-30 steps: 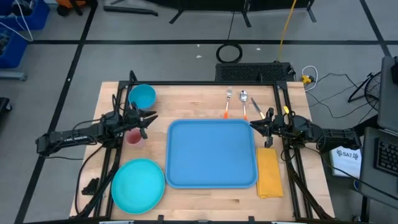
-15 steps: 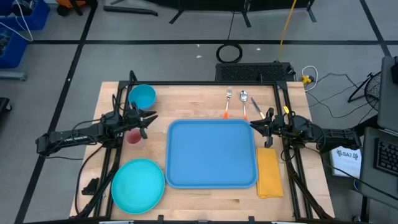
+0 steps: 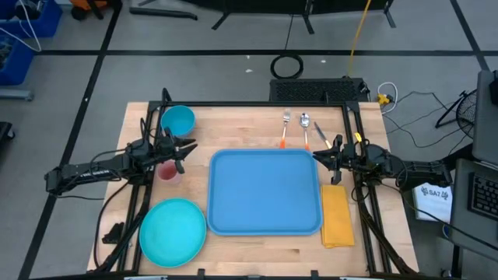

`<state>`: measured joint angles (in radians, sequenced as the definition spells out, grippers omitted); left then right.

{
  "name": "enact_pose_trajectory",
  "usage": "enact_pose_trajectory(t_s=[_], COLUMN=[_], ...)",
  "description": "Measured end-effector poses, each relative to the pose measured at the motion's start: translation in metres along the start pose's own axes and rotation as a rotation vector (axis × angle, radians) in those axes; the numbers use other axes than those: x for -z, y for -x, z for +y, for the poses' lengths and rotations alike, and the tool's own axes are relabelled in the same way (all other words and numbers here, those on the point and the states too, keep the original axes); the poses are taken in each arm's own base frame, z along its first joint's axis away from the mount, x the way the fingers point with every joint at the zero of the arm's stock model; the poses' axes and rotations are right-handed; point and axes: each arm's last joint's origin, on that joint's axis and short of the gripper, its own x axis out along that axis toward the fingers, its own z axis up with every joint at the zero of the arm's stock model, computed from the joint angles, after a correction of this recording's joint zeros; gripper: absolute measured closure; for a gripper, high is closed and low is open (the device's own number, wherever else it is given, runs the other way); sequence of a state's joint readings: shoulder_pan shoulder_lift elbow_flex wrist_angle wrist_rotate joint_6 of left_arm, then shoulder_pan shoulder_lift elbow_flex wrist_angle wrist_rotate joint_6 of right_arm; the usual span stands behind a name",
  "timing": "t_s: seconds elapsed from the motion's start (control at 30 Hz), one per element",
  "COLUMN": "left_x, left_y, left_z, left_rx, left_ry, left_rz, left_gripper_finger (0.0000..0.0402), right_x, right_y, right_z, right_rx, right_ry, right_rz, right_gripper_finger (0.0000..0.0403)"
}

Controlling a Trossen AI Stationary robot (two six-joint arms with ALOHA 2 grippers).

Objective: Set up tray

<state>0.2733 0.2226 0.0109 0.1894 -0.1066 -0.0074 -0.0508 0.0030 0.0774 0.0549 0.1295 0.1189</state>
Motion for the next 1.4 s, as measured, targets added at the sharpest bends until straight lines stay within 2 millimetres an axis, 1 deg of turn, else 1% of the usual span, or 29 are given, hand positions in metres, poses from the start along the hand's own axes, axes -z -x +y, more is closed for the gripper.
enact_pose_trajectory(t_s=[0.37, 0.53, 0.73, 1.03, 1.13, 1.17, 1.23, 1.3, 1.4], left_x=[0.0, -0.008, -0.01, -0.01, -0.011, -0.012, -0.024, -0.042, -0.076], left_y=[0.0, 0.0, 0.0, 0.001, 0.001, 0.001, 0.002, 0.005, 0.01], left_z=[0.0, 0.0, 0.0, 0.0, 0.0, 0.0, 0.0, 0.0, 0.002], left_rx=[0.001, -0.005, 0.013, 0.011, 0.014, 0.018, 0.023, 0.002, -0.08], left_ry=[0.003, -0.035, 0.031, 0.044, 0.088, 0.129, 0.204, 0.265, 0.404], left_rz=[-0.004, -0.083, -0.098, -0.106, -0.105, -0.093, -0.071, -0.026, 0.087], left_gripper_finger=[0.0305, 0.0305, 0.0305, 0.0304, 0.0305, 0.0305, 0.0305, 0.0305, 0.0305], right_x=[0.0, 0.0, 0.0, 0.0, 0.0, 0.0, 0.0, 0.0, 0.0], right_y=[0.0, 0.0, 0.0, 0.0, 0.0, 0.0, 0.0, 0.0, 0.0], right_z=[0.0, 0.0, 0.0, 0.0, 0.0, 0.0, 0.0, 0.0, 0.0], right_rx=[0.0, 0.0, 0.0, 0.0, 0.0, 0.0, 0.0, 0.0, 0.0], right_ry=[0.0, 0.0, 0.0, 0.0, 0.0, 0.0, 0.0, 0.0, 0.0], right_rz=[0.0, 0.0, 0.0, 0.0, 0.0, 0.0, 0.0, 0.0, 0.0], right_gripper_finger=[0.0355, 0.0355, 0.0355, 0.0355, 0.0355, 0.0355, 0.0355, 0.0355, 0.0355])
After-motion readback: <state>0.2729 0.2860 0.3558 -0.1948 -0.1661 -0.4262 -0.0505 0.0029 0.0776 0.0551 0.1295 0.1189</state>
